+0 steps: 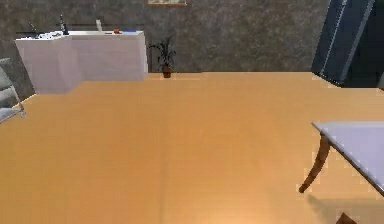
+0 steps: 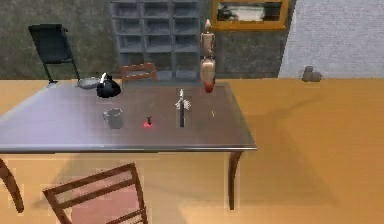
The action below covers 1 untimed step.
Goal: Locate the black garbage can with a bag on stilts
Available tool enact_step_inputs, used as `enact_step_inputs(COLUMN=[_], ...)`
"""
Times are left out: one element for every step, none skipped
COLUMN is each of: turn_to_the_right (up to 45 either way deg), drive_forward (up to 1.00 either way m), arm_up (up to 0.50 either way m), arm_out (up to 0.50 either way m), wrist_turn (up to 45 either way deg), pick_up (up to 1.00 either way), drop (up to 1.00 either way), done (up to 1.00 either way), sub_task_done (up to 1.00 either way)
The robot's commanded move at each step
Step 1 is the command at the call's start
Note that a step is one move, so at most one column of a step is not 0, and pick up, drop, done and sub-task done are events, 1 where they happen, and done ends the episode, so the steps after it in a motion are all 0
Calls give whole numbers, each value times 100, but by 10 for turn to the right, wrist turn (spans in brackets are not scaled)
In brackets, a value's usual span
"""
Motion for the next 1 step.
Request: enact_step_inputs(turn_to_the_right=[0], drive_forward=[85], arm_up=[0], arm_out=[0], wrist_turn=[0], pick_up=[0], drop=[0], done=[0], sub_task_done=[0])
